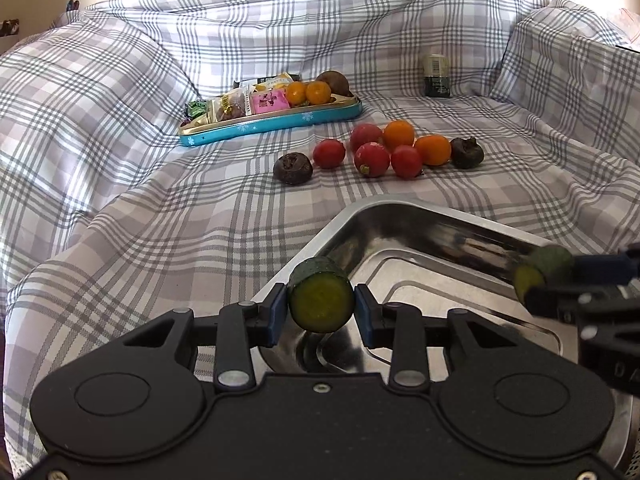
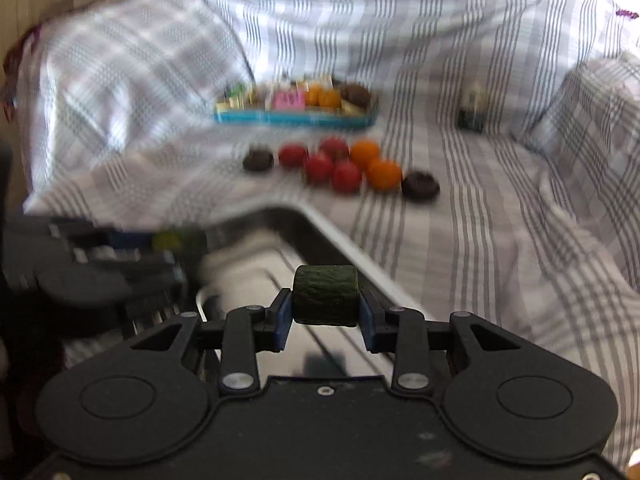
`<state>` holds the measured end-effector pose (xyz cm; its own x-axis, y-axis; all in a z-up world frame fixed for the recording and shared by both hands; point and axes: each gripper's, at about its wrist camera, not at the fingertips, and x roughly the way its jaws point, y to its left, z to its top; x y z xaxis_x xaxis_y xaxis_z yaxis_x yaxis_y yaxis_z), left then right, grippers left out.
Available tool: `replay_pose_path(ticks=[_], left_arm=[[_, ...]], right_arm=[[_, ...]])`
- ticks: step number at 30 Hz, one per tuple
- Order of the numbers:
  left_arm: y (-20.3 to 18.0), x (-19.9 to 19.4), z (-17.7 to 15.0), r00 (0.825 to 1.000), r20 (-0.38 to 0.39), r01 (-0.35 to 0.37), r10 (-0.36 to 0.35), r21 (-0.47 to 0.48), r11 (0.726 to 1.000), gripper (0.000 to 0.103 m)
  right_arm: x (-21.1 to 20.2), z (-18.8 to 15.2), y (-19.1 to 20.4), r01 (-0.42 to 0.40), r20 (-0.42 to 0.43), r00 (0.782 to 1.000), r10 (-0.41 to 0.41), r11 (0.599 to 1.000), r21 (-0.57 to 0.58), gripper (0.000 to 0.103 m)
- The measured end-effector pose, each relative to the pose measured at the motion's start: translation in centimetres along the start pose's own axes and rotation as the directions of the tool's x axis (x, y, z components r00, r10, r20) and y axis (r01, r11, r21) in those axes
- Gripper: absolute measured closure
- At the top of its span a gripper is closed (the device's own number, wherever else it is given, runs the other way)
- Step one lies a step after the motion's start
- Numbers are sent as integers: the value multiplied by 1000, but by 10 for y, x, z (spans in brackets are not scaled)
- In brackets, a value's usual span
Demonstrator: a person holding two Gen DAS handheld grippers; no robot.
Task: Organize fruits
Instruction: 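Lift and carry both cucumber pieces over the steel tray with both tools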
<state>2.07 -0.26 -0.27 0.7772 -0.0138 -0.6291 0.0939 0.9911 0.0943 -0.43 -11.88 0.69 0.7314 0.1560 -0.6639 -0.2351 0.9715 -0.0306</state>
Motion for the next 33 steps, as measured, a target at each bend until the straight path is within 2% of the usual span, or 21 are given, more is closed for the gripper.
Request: replay_pose_path(ticks=[4, 7, 12, 19, 24, 29, 33], left_arm=[[1, -2, -1, 1000, -9, -9, 9, -10, 1000, 59], [3, -5, -2, 1000, -13, -5, 5, -27, 1000, 59], [4, -10, -7, 1000, -21, 3, -4, -47, 999, 59], [-3, -14, -8, 1000, -3, 15, -16, -16, 1000, 59], [-8, -21, -4, 998, 33, 43, -44, 29, 999, 59], [-16, -16, 2, 997, 58, 49, -54, 79, 996, 59], [-14, -12, 10, 996, 66, 57, -63, 85, 995, 59]], right_arm=[[11, -5, -4, 66, -43, 997, -67, 997, -31, 67], [22, 1, -11, 71, -61, 996, -72, 997, -21, 68], [40, 20, -9, 97, 5, 995, -97, 992, -85, 68], [58, 52, -6, 85, 91, 993, -74, 988, -127, 68], [36, 49, -11, 61, 132, 990, -54, 997, -49, 68], [12, 26, -19, 90, 139, 985, -98, 994, 62, 68], [0, 3, -20, 121, 144, 980, -139, 984, 128, 68]])
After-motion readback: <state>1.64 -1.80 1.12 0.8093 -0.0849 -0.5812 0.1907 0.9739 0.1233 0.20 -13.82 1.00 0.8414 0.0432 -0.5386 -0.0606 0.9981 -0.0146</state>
